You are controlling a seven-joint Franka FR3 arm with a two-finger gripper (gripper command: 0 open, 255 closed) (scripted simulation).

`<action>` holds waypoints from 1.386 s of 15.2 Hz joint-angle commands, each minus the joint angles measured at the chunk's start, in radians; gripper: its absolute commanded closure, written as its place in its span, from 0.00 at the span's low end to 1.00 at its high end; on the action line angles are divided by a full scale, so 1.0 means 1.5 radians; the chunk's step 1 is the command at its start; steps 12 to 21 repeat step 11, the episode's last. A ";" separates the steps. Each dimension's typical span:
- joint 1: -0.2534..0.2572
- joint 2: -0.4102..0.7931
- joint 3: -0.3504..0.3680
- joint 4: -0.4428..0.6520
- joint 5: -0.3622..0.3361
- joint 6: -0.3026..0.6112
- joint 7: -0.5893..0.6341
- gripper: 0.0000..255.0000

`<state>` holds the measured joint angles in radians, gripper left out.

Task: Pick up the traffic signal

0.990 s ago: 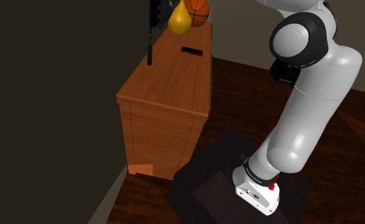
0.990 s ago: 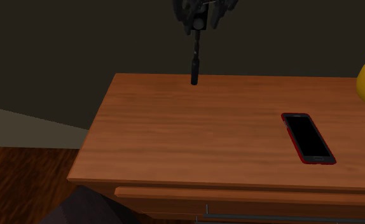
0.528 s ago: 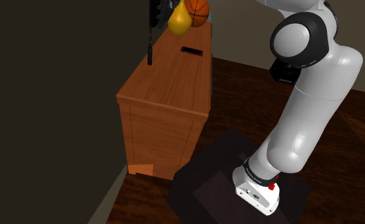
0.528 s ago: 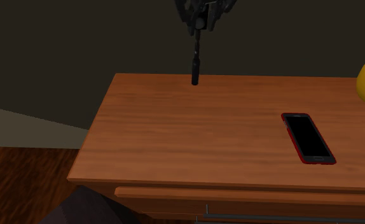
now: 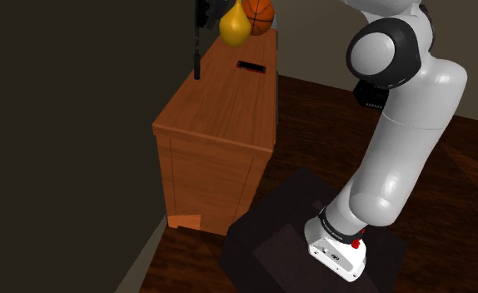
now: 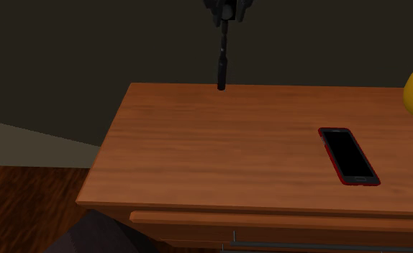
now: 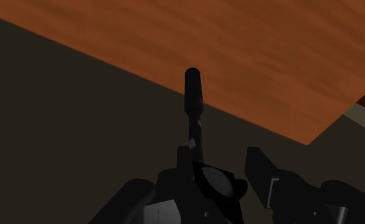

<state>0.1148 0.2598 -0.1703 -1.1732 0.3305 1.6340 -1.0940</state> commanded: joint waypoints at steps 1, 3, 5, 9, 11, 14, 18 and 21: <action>-0.003 0.012 0.000 0.036 0.002 -0.024 0.005 1.00; -0.008 0.026 0.000 0.076 0.005 -0.050 0.011 1.00; -0.013 0.044 0.000 0.122 0.009 -0.077 0.017 1.00; -0.028 0.093 0.002 0.239 0.021 -0.143 0.033 1.00; -0.029 0.096 0.002 0.245 0.021 -0.146 0.034 1.00; -0.029 0.096 0.002 0.245 0.021 -0.146 0.034 1.00; -0.029 0.096 0.002 0.245 0.021 -0.146 0.034 1.00; -0.029 0.096 0.002 0.245 0.021 -0.146 0.034 1.00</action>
